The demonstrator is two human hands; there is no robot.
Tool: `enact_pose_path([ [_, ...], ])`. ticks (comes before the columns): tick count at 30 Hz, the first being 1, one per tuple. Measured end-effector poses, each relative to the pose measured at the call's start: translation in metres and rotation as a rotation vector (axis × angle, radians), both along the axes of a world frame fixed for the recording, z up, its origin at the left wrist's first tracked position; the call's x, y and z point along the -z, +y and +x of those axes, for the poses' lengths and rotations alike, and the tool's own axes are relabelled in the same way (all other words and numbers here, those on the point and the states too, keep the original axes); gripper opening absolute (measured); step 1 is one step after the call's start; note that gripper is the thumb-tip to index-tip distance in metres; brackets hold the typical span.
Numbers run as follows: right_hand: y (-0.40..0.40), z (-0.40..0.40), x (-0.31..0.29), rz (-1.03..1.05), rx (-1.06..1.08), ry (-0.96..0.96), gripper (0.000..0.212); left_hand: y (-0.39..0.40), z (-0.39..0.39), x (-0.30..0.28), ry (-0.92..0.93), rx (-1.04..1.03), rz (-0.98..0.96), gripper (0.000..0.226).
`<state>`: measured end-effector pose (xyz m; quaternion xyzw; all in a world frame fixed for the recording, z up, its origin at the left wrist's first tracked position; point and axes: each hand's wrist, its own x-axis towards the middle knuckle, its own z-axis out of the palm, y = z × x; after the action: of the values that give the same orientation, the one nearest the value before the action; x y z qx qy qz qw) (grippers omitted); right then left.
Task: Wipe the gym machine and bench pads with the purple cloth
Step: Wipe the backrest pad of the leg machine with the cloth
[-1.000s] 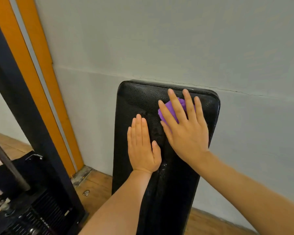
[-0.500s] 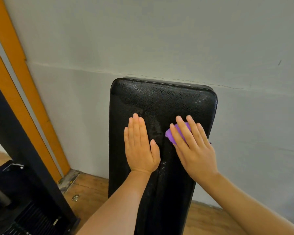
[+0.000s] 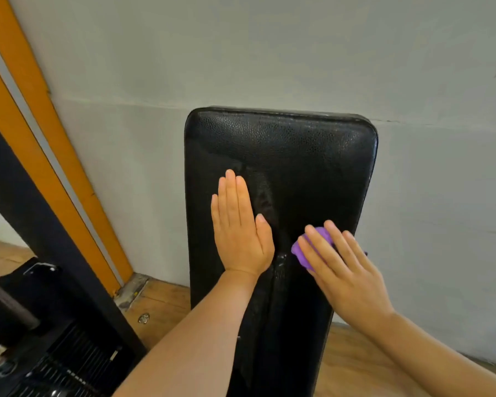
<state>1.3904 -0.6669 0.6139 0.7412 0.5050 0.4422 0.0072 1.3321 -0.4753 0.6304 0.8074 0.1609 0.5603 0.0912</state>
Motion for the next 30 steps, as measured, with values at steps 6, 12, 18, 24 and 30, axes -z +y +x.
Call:
enact_pose_path([
  [6, 0.065, 0.004, -0.092, 0.357, -0.063, -0.033, 0.049, 0.017, -0.015, 0.002, 0.112, 0.019, 0.085, 0.06],
  [12, 0.075, -0.002, -0.085, 0.294, -0.07, -0.057, 0.048, 0.046, -0.039, -0.002, 0.298, 0.039, 0.284, 0.058],
  [18, 0.013, 0.005, -0.019, -0.142, -0.116, -0.136, 0.077, 0.048, -0.042, -0.003, 0.309, 0.056, 0.313, 0.058],
  [24, 0.076, 0.007, -0.108, 0.297, -0.074, -0.099, 0.049, 0.052, -0.04, -0.001, 0.301, 0.046, 0.333, 0.057],
  [30, 0.077, -0.006, -0.06, 0.181, -0.073, -0.111, 0.057, 0.059, -0.038, 0.005, 0.234, 0.086, 0.357, 0.057],
])
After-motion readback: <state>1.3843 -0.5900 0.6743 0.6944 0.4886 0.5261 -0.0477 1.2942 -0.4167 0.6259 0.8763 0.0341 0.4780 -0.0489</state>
